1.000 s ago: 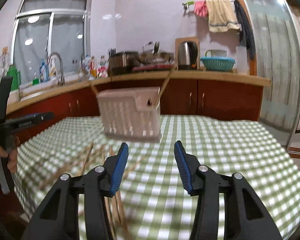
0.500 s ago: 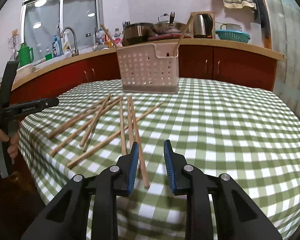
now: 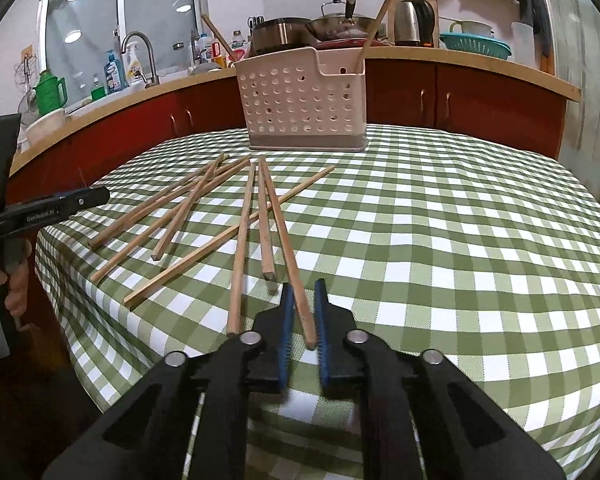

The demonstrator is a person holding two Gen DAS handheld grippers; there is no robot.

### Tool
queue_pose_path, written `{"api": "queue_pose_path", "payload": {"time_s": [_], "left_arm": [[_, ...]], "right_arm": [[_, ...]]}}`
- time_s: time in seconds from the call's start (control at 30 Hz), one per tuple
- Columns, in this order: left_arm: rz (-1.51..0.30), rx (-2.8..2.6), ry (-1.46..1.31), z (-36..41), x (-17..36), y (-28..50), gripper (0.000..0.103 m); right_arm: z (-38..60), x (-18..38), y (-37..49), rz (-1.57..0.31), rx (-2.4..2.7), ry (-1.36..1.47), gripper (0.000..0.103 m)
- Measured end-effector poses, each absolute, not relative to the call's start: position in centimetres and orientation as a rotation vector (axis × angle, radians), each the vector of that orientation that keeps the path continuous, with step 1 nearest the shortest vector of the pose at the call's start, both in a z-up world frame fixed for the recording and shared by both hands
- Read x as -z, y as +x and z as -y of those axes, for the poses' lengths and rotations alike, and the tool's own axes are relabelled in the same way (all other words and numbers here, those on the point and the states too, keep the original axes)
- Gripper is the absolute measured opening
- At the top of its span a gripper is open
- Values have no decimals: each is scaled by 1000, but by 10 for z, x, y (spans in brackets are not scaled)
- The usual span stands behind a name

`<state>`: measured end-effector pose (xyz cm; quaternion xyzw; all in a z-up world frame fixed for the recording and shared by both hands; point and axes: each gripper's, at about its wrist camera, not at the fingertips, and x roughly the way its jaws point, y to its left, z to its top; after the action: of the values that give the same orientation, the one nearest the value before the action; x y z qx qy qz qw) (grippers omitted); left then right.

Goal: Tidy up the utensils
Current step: 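Grasp a chopstick with the right gripper while the left gripper grasps another chopstick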

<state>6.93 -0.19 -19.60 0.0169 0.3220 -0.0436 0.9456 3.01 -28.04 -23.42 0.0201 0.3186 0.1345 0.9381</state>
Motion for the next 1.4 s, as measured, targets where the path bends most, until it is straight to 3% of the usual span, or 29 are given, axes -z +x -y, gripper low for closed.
{"api": "queue_pose_path", "payload": {"time_s": [0.43, 0.6, 0.8, 1.2, 1.4], "left_arm": [[-689, 145, 34, 14, 205, 68, 50], [-748, 185, 58, 19, 218, 71, 22], [-723, 201, 69, 19, 214, 67, 8], [-752, 149, 46, -1, 216, 72, 7], [-766, 145, 54, 0, 221, 71, 22]], "right_arm": [[300, 234, 30, -646, -157, 60, 7], [300, 234, 30, -646, -156, 60, 7], [301, 233, 33, -646, -154, 66, 7], [303, 233, 35, -648, -155, 71, 7], [302, 233, 35, -648, -154, 70, 7]]}}
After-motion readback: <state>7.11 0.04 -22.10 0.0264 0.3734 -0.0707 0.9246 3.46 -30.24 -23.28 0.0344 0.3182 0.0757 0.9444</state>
